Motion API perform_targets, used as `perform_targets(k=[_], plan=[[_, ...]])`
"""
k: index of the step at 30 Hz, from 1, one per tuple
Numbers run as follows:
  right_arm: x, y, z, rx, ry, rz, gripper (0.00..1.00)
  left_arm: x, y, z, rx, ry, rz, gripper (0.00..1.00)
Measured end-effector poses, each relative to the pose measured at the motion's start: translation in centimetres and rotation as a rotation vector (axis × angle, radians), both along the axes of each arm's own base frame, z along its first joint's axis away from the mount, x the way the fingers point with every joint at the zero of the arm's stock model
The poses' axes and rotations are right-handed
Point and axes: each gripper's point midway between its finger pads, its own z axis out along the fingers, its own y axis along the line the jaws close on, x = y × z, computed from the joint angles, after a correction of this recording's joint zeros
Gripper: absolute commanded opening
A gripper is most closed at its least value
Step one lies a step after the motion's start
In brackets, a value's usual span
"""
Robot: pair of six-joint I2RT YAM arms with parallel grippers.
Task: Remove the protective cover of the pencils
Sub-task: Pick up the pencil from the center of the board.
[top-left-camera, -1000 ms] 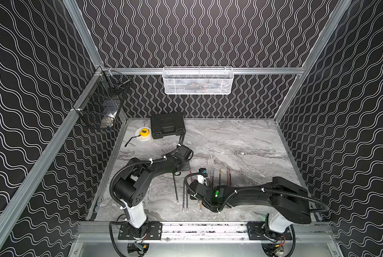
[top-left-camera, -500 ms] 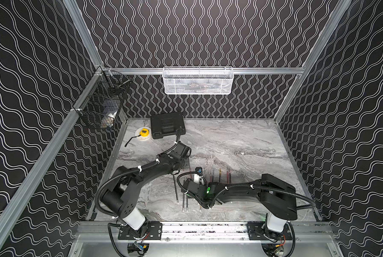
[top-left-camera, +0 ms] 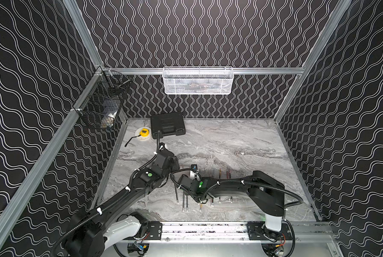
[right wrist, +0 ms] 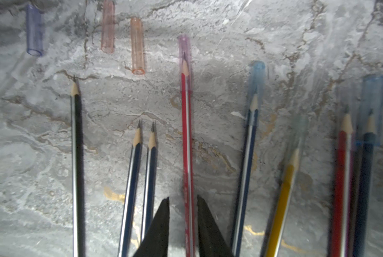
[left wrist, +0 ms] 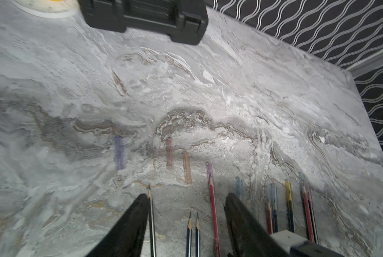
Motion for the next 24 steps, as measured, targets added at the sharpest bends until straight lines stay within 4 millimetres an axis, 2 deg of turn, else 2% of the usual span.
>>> perform_targets(k=[8, 17, 21, 24], plan=[[0.1, 0.0, -1.4, -0.036, 0.026, -0.002, 0.23, -0.3, 1.0, 0.2, 0.007, -0.014, 0.044, 0.60], [0.5, 0.1, -1.7, -0.041, 0.026, -0.011, 0.06, -1.1, 1.6, 0.7, -0.002, -0.034, 0.052, 0.61], [0.5, 0.0, -1.7, -0.034, 0.024, -0.012, 0.00, -1.4, 1.8, 0.9, -0.004, -0.045, 0.058, 0.61], [0.3, -0.2, -1.6, -0.025, 0.027, -0.012, 0.00, -1.7, 2.0, 0.9, -0.012, -0.051, 0.063, 0.61]])
